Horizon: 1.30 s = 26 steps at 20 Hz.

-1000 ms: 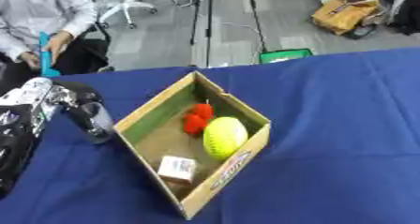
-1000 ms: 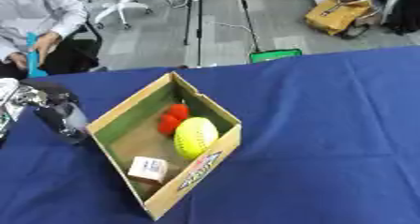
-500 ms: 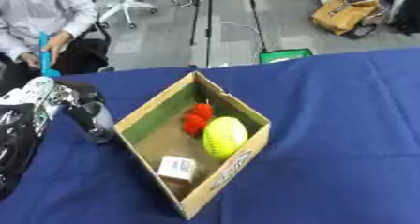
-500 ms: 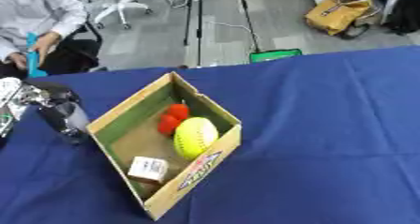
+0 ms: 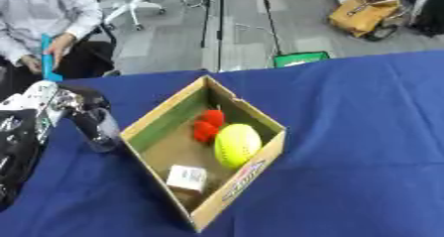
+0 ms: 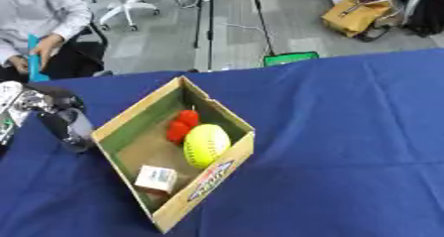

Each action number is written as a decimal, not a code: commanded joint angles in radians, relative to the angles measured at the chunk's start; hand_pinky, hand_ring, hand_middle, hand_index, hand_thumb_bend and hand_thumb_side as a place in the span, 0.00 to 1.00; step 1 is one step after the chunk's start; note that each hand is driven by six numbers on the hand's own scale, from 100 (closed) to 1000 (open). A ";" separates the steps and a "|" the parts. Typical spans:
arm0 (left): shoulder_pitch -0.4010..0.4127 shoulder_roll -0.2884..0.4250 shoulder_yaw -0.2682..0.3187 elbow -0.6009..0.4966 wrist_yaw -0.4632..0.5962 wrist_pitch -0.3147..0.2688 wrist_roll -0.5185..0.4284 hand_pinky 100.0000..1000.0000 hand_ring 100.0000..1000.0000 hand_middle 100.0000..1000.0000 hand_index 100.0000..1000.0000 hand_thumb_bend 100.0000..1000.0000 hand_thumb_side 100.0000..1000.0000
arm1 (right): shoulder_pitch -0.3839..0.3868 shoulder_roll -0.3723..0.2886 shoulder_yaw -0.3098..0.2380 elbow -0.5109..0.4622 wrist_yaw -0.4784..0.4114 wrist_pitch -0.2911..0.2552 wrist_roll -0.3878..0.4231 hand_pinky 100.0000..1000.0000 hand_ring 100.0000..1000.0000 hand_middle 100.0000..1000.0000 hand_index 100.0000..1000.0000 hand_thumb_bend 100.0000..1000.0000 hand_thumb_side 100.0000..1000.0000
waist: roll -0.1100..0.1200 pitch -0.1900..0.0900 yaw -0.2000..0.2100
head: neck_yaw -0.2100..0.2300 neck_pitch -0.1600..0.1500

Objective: Pick up objects on the table and place them in the box.

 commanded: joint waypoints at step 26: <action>-0.039 0.021 0.009 -0.014 0.025 0.020 0.007 0.03 0.36 0.47 0.59 0.45 0.24 | -0.018 -0.010 -0.010 -0.017 -0.007 -0.002 0.000 0.77 0.65 0.52 0.58 0.00 0.67 | -0.002 -0.021 -0.002 | 0.003 -0.013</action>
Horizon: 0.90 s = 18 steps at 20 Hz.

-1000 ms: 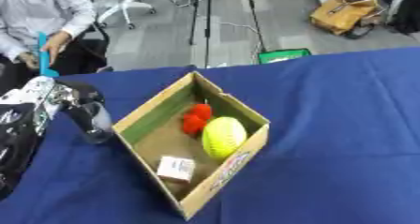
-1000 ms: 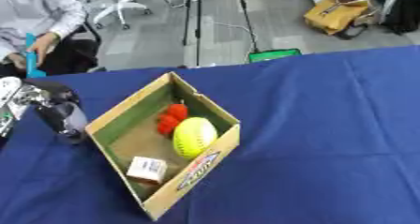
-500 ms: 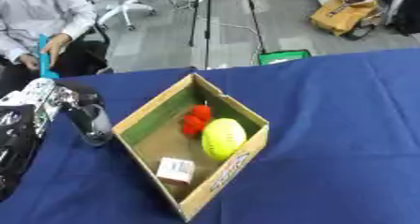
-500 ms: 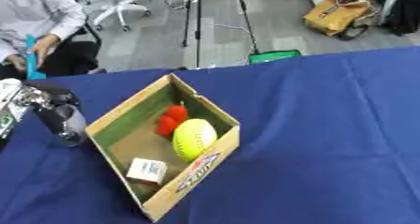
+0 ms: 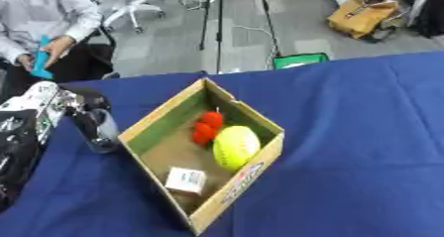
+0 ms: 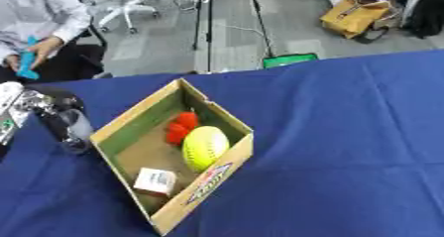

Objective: Pick up objects on the table and place them in the box.

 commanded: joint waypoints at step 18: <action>-0.038 0.031 0.010 -0.021 -0.010 0.017 0.005 0.00 0.29 0.40 0.50 0.34 0.19 | -0.011 -0.010 -0.006 -0.017 -0.004 -0.001 0.000 0.79 0.65 0.52 0.57 0.00 0.66 | -0.005 -0.030 0.005 | -0.001 -0.001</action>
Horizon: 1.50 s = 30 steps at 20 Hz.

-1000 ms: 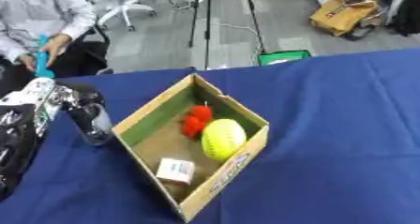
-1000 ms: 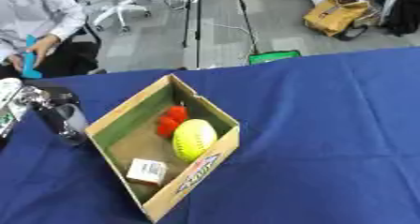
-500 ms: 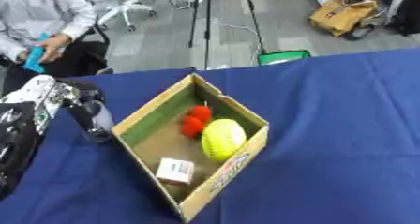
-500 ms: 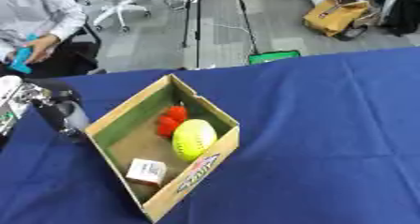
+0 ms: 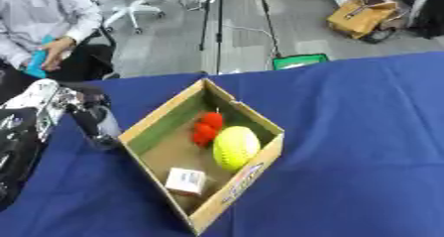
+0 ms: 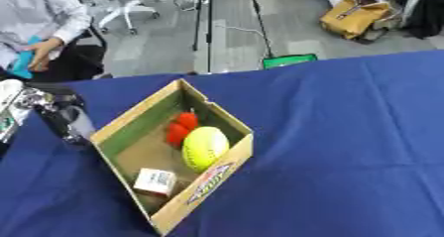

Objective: Pick up objects on the table and place them in the box.

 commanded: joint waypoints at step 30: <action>-0.075 0.056 -0.015 -0.093 0.026 -0.017 -0.105 0.00 0.23 0.35 0.45 0.29 0.15 | 0.011 -0.005 -0.006 -0.017 0.001 -0.001 0.000 0.79 0.66 0.53 0.57 0.00 0.65 | 0.003 -0.080 0.038 | -0.024 0.044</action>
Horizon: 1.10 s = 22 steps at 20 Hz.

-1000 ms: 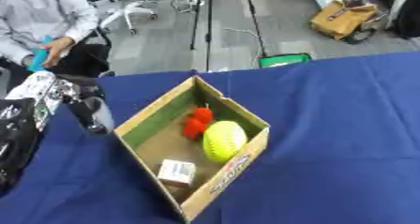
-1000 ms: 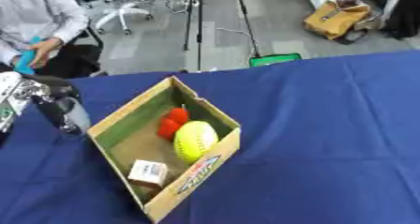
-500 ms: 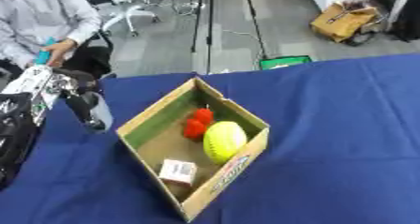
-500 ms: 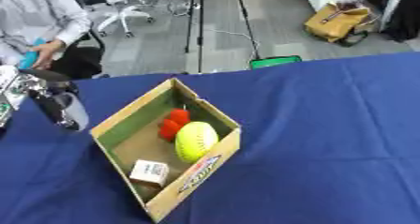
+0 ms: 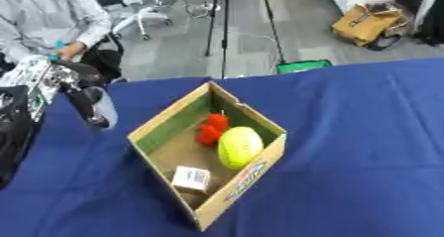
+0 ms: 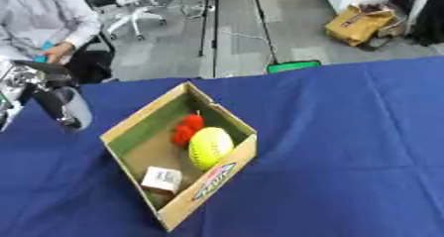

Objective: Pick up objects on the table and place them in the box.

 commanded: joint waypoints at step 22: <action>-0.086 0.042 -0.095 -0.234 0.149 -0.056 -0.138 0.00 0.21 0.34 0.44 0.27 0.12 | 0.002 0.000 0.001 -0.017 0.001 -0.005 0.000 0.79 0.66 0.53 0.57 0.00 0.64 | -0.001 -0.062 0.019 | -0.033 0.029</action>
